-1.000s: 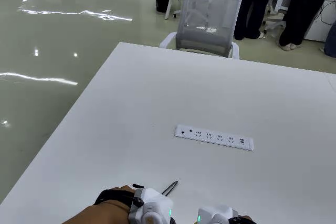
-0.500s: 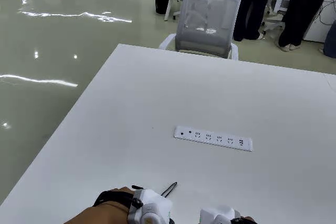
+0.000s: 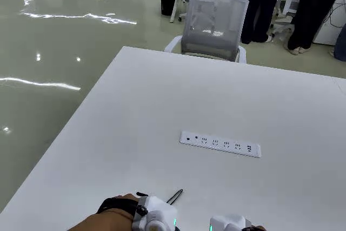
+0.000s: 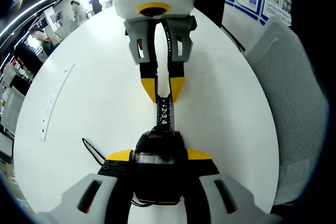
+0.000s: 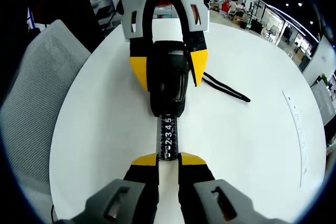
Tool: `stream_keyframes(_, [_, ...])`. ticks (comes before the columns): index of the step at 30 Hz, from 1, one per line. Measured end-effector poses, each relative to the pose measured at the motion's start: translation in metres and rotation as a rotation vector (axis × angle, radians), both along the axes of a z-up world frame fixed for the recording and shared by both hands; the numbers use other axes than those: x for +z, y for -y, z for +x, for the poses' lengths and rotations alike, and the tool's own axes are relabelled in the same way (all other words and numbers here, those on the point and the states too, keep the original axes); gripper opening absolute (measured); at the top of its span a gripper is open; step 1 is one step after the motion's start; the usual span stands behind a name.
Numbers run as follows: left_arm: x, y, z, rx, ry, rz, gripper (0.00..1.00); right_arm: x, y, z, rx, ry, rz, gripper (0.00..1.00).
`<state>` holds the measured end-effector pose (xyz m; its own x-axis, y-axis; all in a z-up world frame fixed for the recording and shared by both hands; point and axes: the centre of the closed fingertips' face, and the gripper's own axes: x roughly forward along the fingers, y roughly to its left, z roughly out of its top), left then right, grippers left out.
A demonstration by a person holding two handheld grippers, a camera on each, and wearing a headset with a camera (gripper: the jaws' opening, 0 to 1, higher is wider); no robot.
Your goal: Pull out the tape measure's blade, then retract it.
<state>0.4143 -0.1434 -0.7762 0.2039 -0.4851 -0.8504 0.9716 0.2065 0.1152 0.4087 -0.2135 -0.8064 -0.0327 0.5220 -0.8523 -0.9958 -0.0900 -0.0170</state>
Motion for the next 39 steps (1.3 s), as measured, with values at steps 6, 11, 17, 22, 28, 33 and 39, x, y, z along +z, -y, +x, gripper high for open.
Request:
stream_keyframes(6, [0.0004,0.0002,-0.0003,-0.001,0.002,0.002,0.32,0.0003,0.0018,0.0006,0.001,0.001,-0.001,0.11])
stream_keyframes(11, [0.0008,0.0003,-0.0005,-0.005,0.002,0.004,0.32,0.0006,0.0016,0.0001,0.008,-0.001,-0.004,0.11])
stream_keyframes(17, [0.001,0.0003,-0.0006,-0.002,0.008,0.005,0.32,0.0004,0.002,0.0002,0.005,-0.002,-0.003,0.11])
stream_keyframes(22, [0.0008,0.0003,-0.0004,0.003,0.008,0.003,0.32,0.0,0.0012,0.0,0.007,0.0,-0.008,0.11])
stream_keyframes(28, [0.0005,0.0006,-0.0002,0.003,0.002,0.001,0.32,-0.0011,0.004,0.0007,0.004,-0.001,-0.015,0.11])
stream_keyframes(33, [0.0003,0.0007,-0.0002,0.004,0.003,0.005,0.32,-0.0004,0.0054,0.0008,-0.005,-0.005,-0.011,0.11])
stream_keyframes(39, [0.0002,0.0008,-0.0001,0.004,-0.001,0.002,0.32,0.0001,0.0053,0.0011,-0.004,-0.01,-0.008,0.11])
